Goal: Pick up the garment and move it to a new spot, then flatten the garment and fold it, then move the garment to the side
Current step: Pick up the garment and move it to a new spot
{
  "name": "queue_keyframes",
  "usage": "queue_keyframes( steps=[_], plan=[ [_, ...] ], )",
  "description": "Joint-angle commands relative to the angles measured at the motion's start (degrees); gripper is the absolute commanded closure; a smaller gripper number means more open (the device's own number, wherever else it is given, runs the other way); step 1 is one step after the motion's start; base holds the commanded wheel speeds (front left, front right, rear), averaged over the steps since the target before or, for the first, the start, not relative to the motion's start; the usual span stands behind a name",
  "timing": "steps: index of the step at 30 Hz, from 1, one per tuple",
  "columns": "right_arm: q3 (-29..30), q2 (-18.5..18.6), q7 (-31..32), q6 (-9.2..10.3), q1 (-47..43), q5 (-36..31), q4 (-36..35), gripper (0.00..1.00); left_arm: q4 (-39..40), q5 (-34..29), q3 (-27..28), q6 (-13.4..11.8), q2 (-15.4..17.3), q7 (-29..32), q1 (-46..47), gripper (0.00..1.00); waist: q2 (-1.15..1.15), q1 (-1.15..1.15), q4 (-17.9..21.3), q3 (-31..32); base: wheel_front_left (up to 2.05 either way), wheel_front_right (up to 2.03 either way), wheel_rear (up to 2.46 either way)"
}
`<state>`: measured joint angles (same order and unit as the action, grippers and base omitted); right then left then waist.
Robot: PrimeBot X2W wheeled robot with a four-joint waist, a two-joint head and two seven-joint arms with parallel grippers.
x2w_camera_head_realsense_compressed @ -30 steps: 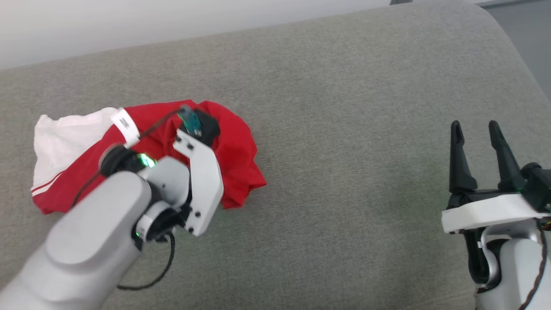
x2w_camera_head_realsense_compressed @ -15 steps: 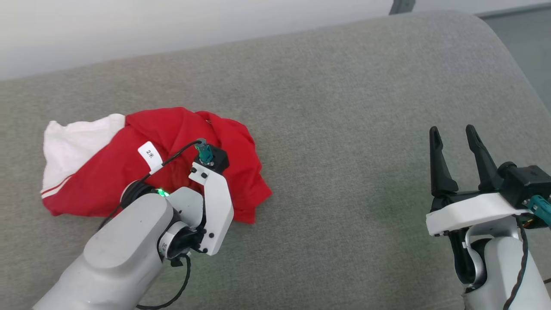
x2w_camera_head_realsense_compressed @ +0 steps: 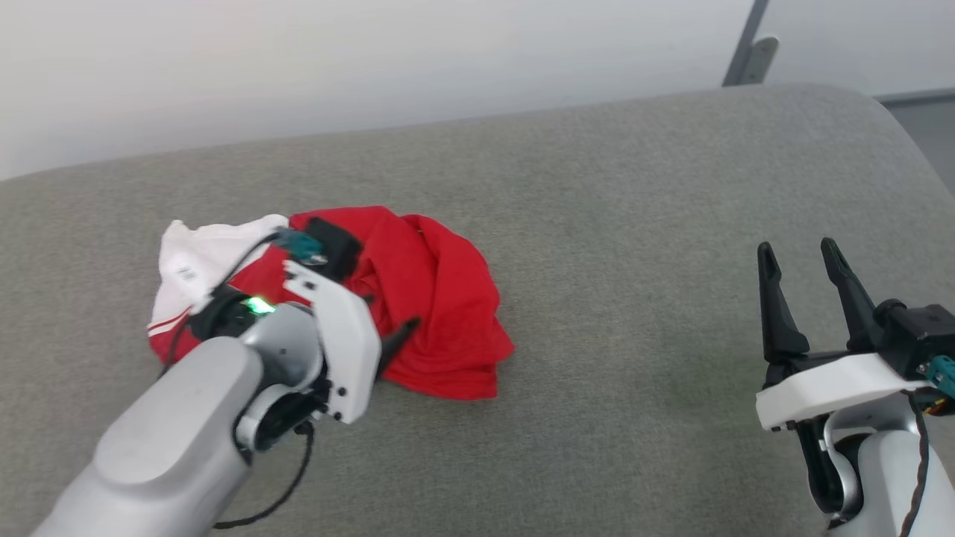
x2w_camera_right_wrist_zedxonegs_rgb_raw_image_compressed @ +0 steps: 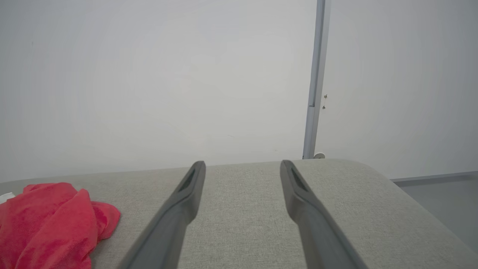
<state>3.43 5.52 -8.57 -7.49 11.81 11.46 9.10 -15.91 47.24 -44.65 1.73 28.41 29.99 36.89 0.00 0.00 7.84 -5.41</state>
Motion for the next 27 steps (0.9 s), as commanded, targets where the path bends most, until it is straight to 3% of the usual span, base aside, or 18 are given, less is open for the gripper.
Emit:
queue_keyframes(
  steps=[1,11,19,27],
  plan=[
    [-0.2,0.2,0.0,0.0,-0.8,-0.2,-0.4,0.0,1.1,-0.5,1.2,-0.4,0.9,-2.6,-1.5,0.0,0.0,0.0,-0.9,0.7,0.0,0.0,0.0],
    [0.5,1.3,-1.7,0.0,-2.5,-1.1,-0.9,0.0,5.5,-2.4,8.4,-2.6,4.4,-24.1,-10.0,0.0,0.0,0.0,-3.7,2.3,0.0,0.0,0.0],
    [1.2,1.4,-2.3,0.0,-4.1,-1.4,-1.3,0.0,6.2,-2.4,13.8,-5.6,6.7,-37.4,-18.4,0.0,0.0,0.0,-5.2,3.4,0.0,0.0,0.0],
    [1.6,1.1,-2.3,0.0,-5.2,-1.7,-1.8,0.0,6.8,0.1,18.5,-7.0,7.5,-43.7,-26.1,0.0,0.0,0.0,-6.3,4.0,0.0,0.0,0.0]
  ],
)
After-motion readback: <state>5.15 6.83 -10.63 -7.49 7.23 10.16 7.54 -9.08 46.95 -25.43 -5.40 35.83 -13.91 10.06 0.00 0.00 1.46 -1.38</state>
